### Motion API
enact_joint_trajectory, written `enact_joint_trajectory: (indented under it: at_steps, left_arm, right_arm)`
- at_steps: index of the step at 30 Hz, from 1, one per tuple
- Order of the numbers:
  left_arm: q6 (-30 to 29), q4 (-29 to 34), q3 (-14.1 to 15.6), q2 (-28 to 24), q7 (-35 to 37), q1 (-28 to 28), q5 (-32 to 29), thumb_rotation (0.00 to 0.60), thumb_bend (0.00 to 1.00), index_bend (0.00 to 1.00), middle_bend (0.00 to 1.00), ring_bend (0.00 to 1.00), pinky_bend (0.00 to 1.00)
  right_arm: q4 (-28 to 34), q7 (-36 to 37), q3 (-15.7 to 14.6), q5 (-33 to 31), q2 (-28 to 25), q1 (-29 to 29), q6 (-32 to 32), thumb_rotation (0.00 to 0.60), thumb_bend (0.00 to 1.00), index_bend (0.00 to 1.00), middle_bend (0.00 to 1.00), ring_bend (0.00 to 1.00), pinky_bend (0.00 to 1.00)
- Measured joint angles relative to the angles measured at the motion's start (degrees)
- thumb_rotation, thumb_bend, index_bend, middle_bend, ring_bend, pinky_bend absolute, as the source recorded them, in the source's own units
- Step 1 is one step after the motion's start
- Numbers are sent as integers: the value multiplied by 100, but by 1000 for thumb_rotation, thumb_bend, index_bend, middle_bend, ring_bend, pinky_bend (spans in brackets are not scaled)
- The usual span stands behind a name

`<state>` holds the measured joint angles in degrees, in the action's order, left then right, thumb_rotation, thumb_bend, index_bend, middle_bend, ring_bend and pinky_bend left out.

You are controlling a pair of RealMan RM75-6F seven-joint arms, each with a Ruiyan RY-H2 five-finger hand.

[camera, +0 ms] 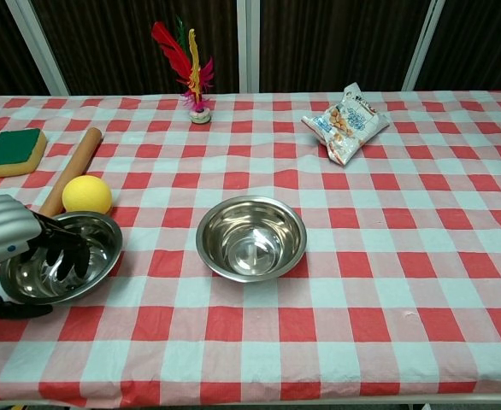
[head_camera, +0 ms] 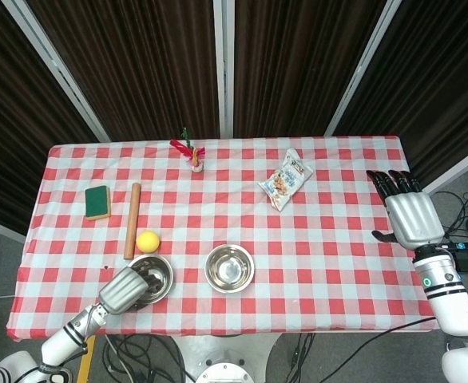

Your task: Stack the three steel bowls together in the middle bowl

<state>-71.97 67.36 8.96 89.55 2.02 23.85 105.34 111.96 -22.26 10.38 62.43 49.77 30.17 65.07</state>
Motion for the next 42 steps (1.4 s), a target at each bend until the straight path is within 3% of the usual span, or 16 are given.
enact_joint_trajectory:
  at_steps: [16,29,36,42]
  left_arm:
    - [-70,-287,61,170,-74,41,-44,600,347,702,728,637,709]
    - [-240,-138,106,68,-148,41,-17,600,359,726,753,670,746]
    - [-452,273,45,-191,-318,65,52,600,364,732,758,675,749]
    - [-393,1119,-102,-529,-694,262,121,600,366,733,761,677,749]
  right_arm:
    - [-46,63,-4,-52,-42,-24,-46,600,0,18,104,65,81]
    - [-48,70,-11,-75,-31,-33,-59,600,0,18,104,65,81]
    - [24,86,24,-43,-56,-40,-2,600,0,18,104,65,81]
    - [118,233,145,-2,-114,-58,147,600,0,18,104,65,81]
